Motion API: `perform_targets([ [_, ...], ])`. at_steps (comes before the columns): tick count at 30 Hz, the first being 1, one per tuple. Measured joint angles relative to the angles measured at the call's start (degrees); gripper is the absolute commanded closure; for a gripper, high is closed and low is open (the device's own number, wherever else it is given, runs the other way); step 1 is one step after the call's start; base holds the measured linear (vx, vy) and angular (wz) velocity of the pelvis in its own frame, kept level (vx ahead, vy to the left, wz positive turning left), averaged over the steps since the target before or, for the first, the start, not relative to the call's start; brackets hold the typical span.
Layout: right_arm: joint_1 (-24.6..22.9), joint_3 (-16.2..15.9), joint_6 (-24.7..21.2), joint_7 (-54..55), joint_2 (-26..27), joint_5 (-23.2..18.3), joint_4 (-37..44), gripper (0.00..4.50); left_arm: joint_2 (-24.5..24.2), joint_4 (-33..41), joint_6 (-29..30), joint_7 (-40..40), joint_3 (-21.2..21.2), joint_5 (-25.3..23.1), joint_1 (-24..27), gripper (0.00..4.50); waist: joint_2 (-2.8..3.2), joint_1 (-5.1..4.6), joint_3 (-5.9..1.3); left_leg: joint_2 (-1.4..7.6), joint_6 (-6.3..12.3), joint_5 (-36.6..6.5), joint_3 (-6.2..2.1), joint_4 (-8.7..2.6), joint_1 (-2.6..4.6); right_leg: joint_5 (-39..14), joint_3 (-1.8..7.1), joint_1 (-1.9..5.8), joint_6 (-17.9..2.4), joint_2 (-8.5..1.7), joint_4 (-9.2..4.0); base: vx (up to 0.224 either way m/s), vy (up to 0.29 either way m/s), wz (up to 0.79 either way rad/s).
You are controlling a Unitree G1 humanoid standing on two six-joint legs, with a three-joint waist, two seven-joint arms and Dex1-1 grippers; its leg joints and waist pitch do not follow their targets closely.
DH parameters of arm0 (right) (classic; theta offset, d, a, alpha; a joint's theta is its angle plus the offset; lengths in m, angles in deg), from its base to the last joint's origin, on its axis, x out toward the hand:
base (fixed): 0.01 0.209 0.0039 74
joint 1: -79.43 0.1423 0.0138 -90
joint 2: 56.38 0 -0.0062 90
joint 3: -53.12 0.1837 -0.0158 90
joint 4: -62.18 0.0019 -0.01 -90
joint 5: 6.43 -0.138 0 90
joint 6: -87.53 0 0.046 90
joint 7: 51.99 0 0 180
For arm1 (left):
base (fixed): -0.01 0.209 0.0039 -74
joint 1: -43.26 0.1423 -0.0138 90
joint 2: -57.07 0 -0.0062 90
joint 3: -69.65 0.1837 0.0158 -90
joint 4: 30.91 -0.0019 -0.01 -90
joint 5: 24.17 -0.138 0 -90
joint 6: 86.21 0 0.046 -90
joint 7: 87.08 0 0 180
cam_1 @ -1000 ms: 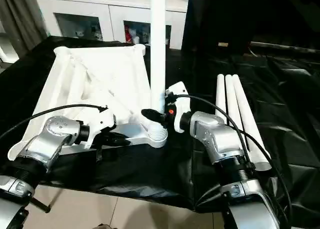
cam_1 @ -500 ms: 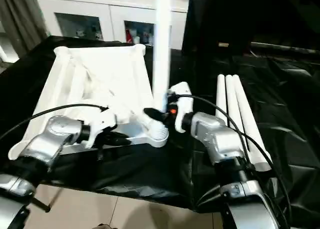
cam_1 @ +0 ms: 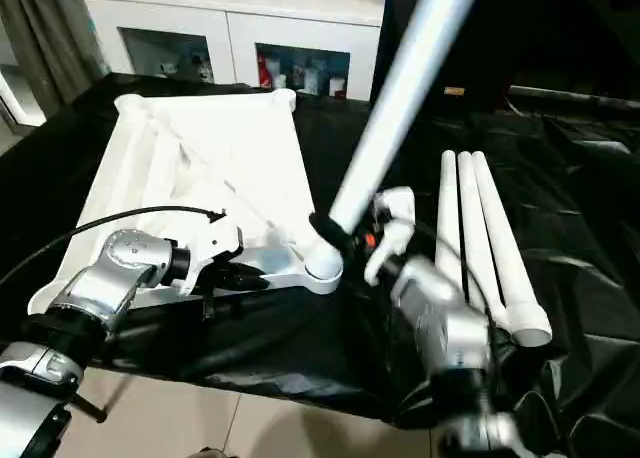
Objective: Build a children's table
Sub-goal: Insert table leg to table base
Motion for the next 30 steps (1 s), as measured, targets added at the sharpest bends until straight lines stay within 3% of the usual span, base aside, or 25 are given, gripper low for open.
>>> perform_targets([
  [3, -1.18, -1.63, 2.28, 0.47, -0.07, 2.43, 1.68, 2.61, 0.01, -0.03, -0.08, 0.01, 0.00, 0.00, 0.00, 4.50, 0.00, 0.06, 0.00, 0.00, 0.00, 0.00, 0.00, -0.11, 0.01, 0.00, -0.01, 0.00, 0.00, 0.00, -0.06, 0.000, 0.000, 0.00],
  [12, 0.44, -4.44, 1.91, -0.91, -2.10, 4.70, 1.89, 2.62, -0.55, 0.13, -0.70, 0.26, 0.23, -0.07, 0.09, 4.50, -0.24, 0.09, -0.02, 0.00, 0.00, 0.01, 0.01, -0.33, 0.03, 0.03, -0.07, -0.01, -0.02, 0.00, -0.20, 0.000, 0.000, 0.00],
  [21, 5.34, -8.32, 0.81, -7.42, -5.33, 8.20, -2.09, 2.62, -1.34, 0.55, -2.28, 0.65, 1.05, -1.51, 0.28, 4.50, -1.63, -0.40, -0.70, 0.01, -0.02, 0.01, 0.02, -0.55, 0.10, 0.02, -0.10, 0.00, -0.01, 0.02, -0.35, 0.000, 0.000, 0.00],
  [30, 5.43, -8.28, 4.12, -12.75, -6.35, 7.73, -5.21, 2.62, -1.87, 0.90, -3.22, 2.29, 1.58, -1.58, 0.27, 4.50, -2.05, -0.32, -0.97, 0.01, -0.01, 0.01, 0.11, -0.79, 0.09, 0.02, -0.12, 0.02, -0.01, 0.02, -0.63, 0.000, 0.000, 0.00],
])
